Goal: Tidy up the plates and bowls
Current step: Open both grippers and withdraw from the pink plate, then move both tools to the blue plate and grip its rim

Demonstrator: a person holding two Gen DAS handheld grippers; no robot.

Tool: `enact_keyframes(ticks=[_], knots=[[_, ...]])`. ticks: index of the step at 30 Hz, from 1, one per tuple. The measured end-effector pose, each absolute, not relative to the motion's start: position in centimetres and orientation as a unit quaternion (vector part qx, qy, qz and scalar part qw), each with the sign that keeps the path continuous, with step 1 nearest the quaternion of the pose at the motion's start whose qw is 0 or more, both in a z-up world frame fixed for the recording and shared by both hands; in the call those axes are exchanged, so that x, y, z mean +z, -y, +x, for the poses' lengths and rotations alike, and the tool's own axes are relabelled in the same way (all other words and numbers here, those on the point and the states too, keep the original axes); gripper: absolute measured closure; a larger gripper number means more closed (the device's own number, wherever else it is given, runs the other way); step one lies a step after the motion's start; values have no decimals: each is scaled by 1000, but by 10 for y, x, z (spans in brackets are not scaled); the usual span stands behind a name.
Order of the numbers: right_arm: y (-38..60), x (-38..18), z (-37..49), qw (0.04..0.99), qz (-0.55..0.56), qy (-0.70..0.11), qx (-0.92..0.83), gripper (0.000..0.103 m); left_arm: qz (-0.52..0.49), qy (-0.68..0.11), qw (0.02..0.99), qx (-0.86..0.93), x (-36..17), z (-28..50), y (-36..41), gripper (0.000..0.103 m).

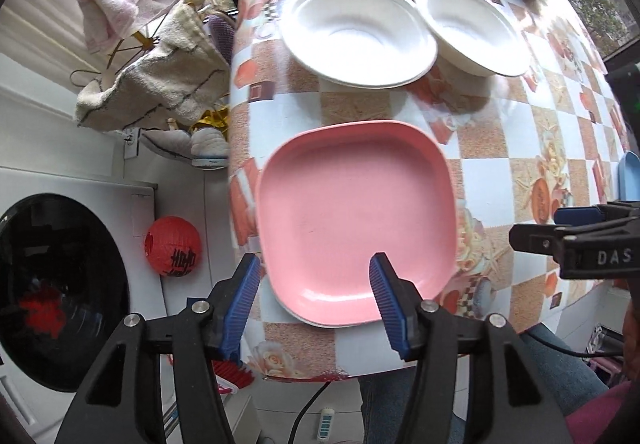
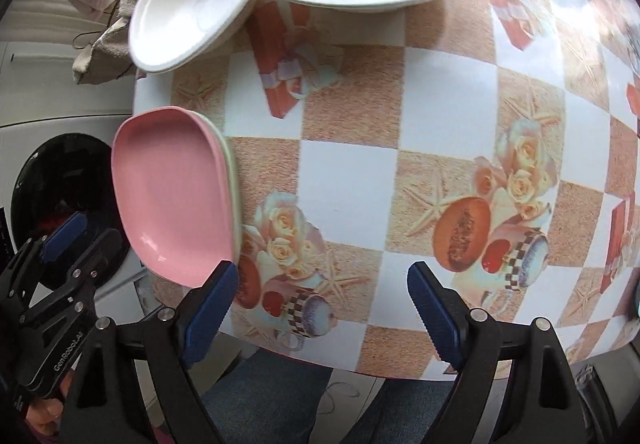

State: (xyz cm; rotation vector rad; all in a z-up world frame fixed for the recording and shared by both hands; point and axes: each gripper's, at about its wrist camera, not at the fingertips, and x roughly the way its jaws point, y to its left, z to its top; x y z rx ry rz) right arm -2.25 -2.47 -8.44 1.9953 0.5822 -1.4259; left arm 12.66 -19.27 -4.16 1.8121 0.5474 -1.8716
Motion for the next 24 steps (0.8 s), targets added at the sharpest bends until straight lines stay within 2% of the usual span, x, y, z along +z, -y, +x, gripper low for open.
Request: enact_keyframes(ticks=[5, 17, 24], knots=[[-38, -82, -58, 254, 764, -172, -568, 15, 669, -172, 172, -702, -38, 84, 149, 35], [-238, -44, -184, 116, 718, -86, -681, 15, 699, -84, 19, -710, -52, -76, 12, 35], [-350, -42, -277, 55, 701, -83, -706, 15, 709, -69, -21, -702, -72, -169, -77, 35]])
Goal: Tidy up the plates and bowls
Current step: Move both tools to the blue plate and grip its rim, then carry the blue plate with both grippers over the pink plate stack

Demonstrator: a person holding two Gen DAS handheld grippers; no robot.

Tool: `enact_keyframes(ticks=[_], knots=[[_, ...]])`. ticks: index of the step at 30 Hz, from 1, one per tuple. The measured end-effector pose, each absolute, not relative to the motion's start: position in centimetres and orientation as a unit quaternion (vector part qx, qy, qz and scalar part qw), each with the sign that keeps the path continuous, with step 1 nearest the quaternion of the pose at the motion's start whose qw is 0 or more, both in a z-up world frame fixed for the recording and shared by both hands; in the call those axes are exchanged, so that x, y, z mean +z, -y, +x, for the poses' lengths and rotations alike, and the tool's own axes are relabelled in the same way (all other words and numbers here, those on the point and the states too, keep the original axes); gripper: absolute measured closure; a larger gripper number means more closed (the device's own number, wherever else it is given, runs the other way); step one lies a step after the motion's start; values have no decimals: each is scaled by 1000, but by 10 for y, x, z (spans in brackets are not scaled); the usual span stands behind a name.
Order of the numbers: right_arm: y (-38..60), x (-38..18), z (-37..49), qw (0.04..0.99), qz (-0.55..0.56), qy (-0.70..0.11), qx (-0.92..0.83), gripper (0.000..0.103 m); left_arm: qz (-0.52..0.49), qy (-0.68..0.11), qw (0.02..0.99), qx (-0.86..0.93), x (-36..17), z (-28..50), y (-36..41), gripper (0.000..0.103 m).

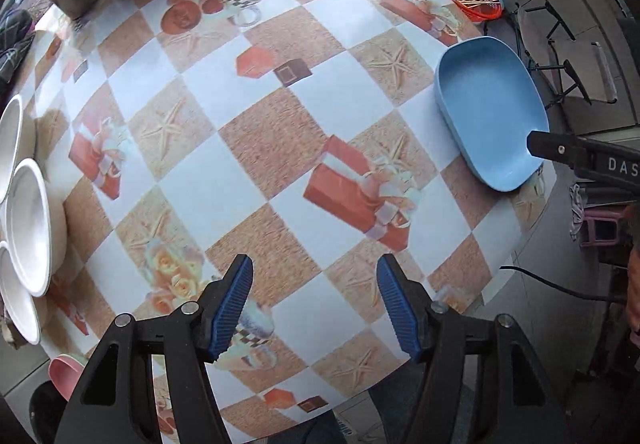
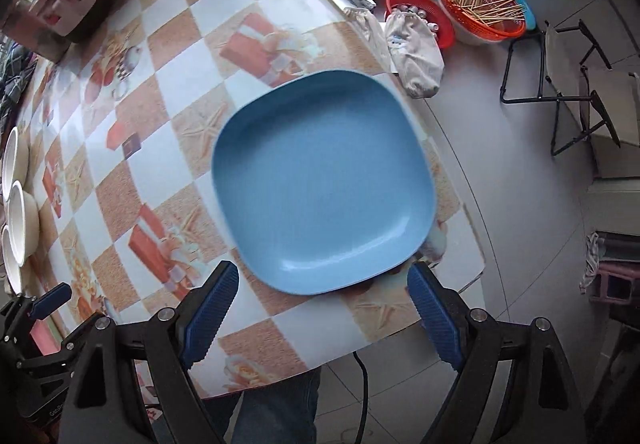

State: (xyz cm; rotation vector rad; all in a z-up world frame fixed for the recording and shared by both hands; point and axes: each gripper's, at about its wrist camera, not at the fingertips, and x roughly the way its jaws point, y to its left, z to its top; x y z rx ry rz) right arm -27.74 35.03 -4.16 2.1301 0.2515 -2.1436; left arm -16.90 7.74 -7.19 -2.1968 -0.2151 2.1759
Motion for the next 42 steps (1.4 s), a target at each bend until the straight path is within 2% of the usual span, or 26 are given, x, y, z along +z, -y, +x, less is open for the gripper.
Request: enact_keyframes(ticks=[5, 12, 20, 21, 23, 25, 28, 30, 32, 42], knots=[[-389, -56, -313, 58, 709, -93, -697, 15, -722, 96, 16, 685, -87, -214, -115, 35], [-383, -81, -330, 108, 710, -130, -684, 15, -730, 116, -16, 673, -104, -250, -134, 35], [-369, -97, -344, 155, 707, -150, -673, 16, -734, 105, -36, 671, -121, -265, -155, 35], [-367, -98, -343, 158, 705, -155, -674, 20, -736, 102, -37, 669, -124, -266, -159, 35], [-362, -101, -341, 165, 708, -160, -668, 54, -736, 96, -40, 669, -126, -268, -163, 35], [-358, -102, -340, 169, 710, -163, -664, 64, -735, 92, -32, 671, -125, -270, -165, 36], [-353, -102, -338, 179, 712, -163, -659, 68, -734, 79, -25, 674, -127, -276, -176, 42], [-350, -101, -336, 189, 714, -158, -656, 74, -733, 77, -14, 676, -127, -278, -175, 55], [-342, -99, -330, 197, 716, -156, -652, 76, -735, 75, -4, 674, -127, -275, -173, 59], [-278, -107, -264, 229, 732, -178, -617, 76, -738, 83, -29, 669, -126, -213, -112, 59]])
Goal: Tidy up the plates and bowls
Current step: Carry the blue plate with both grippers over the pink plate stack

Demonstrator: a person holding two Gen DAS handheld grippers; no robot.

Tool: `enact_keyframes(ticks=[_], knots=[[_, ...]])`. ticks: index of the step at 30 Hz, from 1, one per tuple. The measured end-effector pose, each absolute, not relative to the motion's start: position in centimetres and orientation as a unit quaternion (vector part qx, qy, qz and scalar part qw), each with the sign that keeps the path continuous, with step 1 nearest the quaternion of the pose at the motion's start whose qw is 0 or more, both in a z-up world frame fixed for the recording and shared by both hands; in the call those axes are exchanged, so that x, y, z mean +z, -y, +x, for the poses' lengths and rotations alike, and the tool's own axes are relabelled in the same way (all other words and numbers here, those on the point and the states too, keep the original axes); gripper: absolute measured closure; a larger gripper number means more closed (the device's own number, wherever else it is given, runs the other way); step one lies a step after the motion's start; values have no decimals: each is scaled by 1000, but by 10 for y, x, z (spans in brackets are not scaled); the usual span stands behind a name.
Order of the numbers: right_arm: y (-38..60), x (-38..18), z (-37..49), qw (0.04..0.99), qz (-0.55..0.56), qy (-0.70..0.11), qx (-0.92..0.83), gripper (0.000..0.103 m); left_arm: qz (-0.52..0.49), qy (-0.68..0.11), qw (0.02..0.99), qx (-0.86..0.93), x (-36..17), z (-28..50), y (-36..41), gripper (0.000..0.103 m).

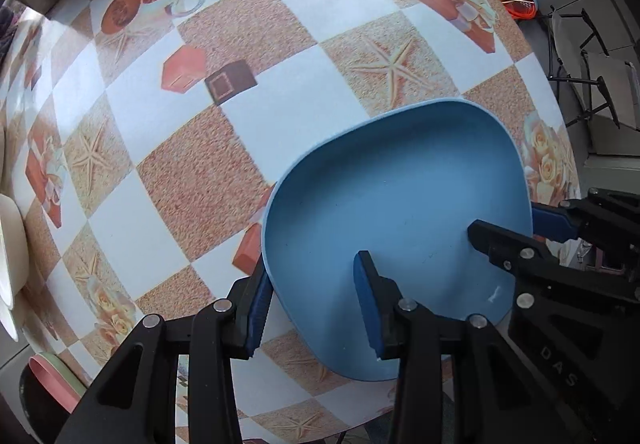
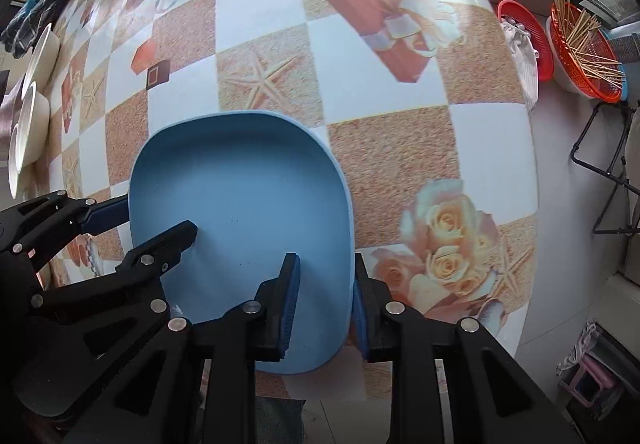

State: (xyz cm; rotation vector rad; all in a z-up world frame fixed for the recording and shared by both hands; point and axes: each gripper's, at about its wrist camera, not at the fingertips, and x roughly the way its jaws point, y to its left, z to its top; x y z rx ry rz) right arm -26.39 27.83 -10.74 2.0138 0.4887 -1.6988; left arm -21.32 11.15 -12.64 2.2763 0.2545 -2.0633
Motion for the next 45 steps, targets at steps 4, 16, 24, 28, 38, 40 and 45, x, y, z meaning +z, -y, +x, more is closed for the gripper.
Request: enact_keyframes(ticks=[4, 16, 24, 28, 38, 40, 45], knots=[[-240, -112, -226, 236, 740, -178, -603, 75, 736, -80, 47, -670, -127, -176, -77, 59], [-133, -120, -126, 273, 757, -164, -571, 75, 733, -94, 123, -662, -124, -87, 33, 59], [-124, -118, -109, 261, 750, -185, -579, 75, 723, -102, 121, -672, -120, -65, 49, 59], [-116, -118, -107, 259, 743, -203, -582, 75, 723, -99, 112, -674, -121, -69, 27, 59], [-98, -116, -88, 262, 730, -225, -589, 75, 718, -107, 111, -679, -121, -58, 39, 59], [-95, -116, -85, 264, 728, -231, -589, 75, 717, -109, 110, -680, -123, -51, 44, 59], [-93, -121, -80, 255, 752, -224, -565, 75, 733, -92, 85, -668, -124, -45, 45, 58]])
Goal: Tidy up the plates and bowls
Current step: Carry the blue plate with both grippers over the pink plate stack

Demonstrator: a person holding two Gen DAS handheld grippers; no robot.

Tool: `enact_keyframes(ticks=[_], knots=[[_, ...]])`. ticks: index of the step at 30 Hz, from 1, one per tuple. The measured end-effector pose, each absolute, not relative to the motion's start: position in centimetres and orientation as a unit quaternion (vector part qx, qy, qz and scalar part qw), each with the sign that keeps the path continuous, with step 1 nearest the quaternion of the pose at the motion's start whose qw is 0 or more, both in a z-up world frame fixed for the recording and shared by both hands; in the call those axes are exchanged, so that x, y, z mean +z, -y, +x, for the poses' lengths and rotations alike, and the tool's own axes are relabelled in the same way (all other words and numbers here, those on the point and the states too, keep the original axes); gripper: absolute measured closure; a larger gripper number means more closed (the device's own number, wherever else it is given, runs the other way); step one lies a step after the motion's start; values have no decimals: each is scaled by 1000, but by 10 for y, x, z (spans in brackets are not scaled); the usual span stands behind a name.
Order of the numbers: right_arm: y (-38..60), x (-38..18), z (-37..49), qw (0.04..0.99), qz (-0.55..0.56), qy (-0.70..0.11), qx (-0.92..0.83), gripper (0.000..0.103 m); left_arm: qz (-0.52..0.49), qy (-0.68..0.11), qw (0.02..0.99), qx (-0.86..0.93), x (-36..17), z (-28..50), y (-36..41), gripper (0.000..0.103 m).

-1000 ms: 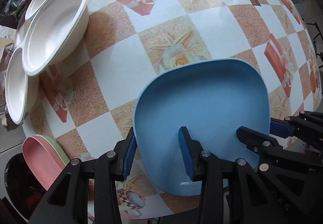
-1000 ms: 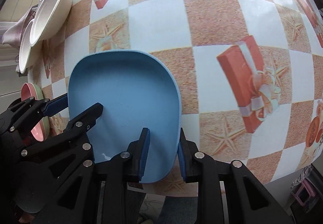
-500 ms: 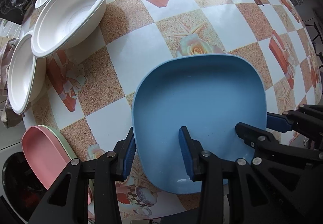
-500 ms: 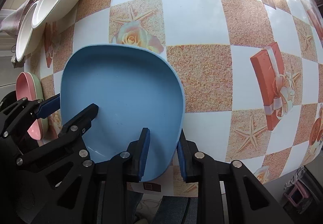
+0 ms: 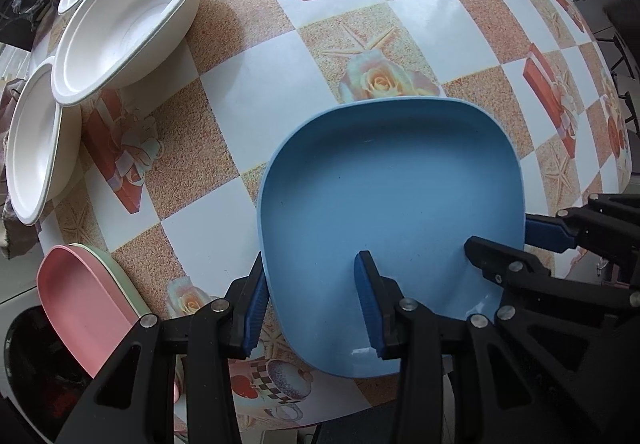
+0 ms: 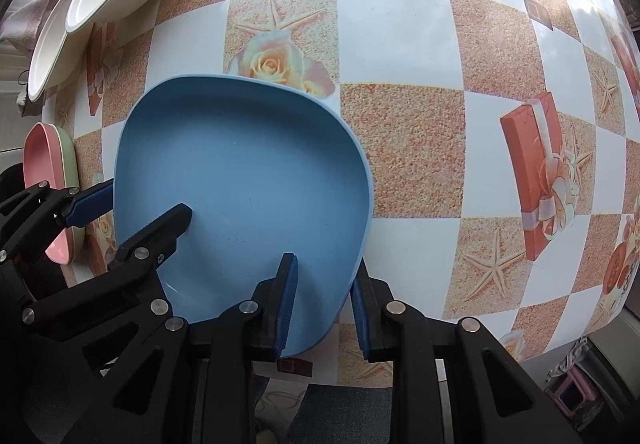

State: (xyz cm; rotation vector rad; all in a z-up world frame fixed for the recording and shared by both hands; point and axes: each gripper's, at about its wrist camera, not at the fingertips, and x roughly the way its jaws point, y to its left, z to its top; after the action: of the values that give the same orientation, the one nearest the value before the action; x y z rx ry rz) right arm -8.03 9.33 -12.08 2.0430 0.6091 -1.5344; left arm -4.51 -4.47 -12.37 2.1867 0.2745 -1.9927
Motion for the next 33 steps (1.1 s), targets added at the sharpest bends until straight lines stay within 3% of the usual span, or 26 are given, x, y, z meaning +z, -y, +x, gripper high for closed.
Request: enact_keyframes(ticks=[13, 33], knots=[[-91, -123, -44, 255, 783, -211, -527, 75, 745, -86, 54, -660, -119, -3, 41, 58], [-41, -78, -44, 271, 752, -241, -550, 75, 706, -98, 69, -698, -76, 21, 64, 58]])
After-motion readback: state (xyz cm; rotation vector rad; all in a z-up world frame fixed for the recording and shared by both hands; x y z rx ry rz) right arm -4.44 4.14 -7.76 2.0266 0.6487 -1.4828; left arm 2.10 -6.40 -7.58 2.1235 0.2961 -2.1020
